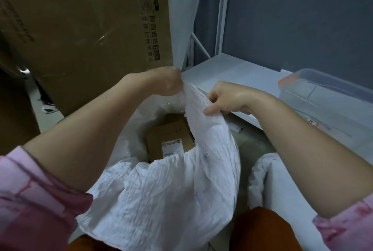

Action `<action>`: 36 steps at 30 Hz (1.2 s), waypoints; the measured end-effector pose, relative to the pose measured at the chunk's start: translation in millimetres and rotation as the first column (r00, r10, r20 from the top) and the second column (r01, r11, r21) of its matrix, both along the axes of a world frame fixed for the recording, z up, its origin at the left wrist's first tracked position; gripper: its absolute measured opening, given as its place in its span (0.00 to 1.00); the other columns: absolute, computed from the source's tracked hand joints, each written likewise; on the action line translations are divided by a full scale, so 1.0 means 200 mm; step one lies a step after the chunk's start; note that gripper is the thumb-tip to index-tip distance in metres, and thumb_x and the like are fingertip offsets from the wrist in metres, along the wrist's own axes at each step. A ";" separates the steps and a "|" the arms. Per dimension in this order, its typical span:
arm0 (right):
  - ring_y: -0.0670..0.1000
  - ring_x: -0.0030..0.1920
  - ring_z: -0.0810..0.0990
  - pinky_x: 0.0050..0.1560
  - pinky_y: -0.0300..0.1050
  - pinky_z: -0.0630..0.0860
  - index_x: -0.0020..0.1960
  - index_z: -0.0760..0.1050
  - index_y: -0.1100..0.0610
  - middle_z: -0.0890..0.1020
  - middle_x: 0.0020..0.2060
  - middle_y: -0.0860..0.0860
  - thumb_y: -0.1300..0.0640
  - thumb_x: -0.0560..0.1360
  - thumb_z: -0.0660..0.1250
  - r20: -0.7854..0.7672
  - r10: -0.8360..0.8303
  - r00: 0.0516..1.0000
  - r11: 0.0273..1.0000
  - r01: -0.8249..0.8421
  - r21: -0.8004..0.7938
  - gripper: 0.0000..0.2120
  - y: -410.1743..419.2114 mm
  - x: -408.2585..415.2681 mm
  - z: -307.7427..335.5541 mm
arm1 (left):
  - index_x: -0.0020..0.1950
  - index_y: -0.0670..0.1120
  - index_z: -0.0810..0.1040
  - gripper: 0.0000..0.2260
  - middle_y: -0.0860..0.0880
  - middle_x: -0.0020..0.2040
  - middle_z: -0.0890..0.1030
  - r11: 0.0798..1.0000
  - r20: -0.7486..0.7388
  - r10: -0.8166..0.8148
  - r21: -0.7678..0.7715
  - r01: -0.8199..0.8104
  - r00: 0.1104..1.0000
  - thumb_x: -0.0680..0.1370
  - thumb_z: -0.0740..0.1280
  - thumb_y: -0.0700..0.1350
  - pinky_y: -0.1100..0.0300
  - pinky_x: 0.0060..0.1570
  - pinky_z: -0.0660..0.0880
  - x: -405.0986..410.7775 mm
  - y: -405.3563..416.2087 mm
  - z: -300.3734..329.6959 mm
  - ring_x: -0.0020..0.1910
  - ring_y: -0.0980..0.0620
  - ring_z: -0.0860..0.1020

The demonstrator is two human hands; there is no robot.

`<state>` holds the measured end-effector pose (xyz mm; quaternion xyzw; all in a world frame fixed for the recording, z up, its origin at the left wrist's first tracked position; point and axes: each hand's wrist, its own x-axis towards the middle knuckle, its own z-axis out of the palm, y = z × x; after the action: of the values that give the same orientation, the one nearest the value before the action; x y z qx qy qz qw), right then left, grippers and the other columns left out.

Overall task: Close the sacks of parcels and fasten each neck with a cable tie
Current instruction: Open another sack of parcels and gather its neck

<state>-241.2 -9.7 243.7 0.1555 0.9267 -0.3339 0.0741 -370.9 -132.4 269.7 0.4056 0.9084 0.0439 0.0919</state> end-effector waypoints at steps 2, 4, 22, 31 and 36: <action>0.41 0.24 0.74 0.31 0.38 0.69 0.26 0.76 0.52 0.76 0.21 0.43 0.62 0.74 0.69 -0.017 0.002 1.000 0.977 -0.006 -0.215 0.19 0.02 0.01 -0.01 | 0.64 0.45 0.71 0.13 0.44 0.60 0.74 1.000 -0.098 -0.007 0.008 0.008 0.995 0.79 0.58 0.41 0.53 0.51 0.72 0.03 0.00 0.01 0.54 0.45 0.74; 0.44 0.31 0.79 0.34 0.38 0.74 0.37 0.81 0.57 0.82 0.30 0.49 0.69 0.75 0.65 -0.047 0.008 0.999 0.848 -0.032 -0.528 0.13 0.04 0.02 -0.02 | 0.70 0.50 0.67 0.21 0.47 0.67 0.71 0.990 -0.153 -0.114 0.070 0.126 0.982 0.77 0.60 0.38 0.54 0.55 0.70 0.10 0.00 0.03 0.62 0.45 0.72; 0.48 0.31 0.72 0.28 0.39 0.65 0.30 0.72 0.55 0.72 0.28 0.49 0.53 0.72 0.72 -0.234 -0.122 0.964 0.976 0.160 0.148 0.16 -0.11 0.22 -0.01 | 0.54 0.33 0.78 0.12 0.43 0.41 0.76 0.973 -0.060 -0.144 -0.189 0.130 0.988 0.80 0.62 0.41 0.54 0.51 0.74 0.15 0.18 0.08 0.42 0.46 0.74; 0.46 0.33 0.78 0.35 0.37 0.74 0.44 0.77 0.62 0.79 0.36 0.53 0.70 0.76 0.62 -0.108 -0.328 0.939 0.660 0.146 -0.737 0.07 0.09 0.20 -0.15 | 0.65 0.53 0.73 0.14 0.53 0.61 0.72 0.937 0.050 -0.347 0.054 0.344 0.937 0.79 0.64 0.46 0.64 0.34 0.77 0.31 0.12 0.12 0.39 0.55 0.77; 0.53 0.43 0.80 0.51 0.46 0.79 0.51 0.78 0.65 0.81 0.42 0.56 0.71 0.75 0.62 -0.053 -0.274 0.960 0.459 0.082 -0.885 0.09 0.13 0.25 -0.22 | 0.61 0.49 0.77 0.11 0.54 0.54 0.77 0.898 0.015 -0.436 -0.060 0.436 0.900 0.80 0.63 0.44 0.72 0.30 0.67 0.39 0.13 0.10 0.34 0.60 0.72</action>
<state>-190.7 16.9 199.5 0.1601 0.6074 -0.7779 0.0201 -293.8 -106.4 290.0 0.5956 0.7953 -0.0056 0.1126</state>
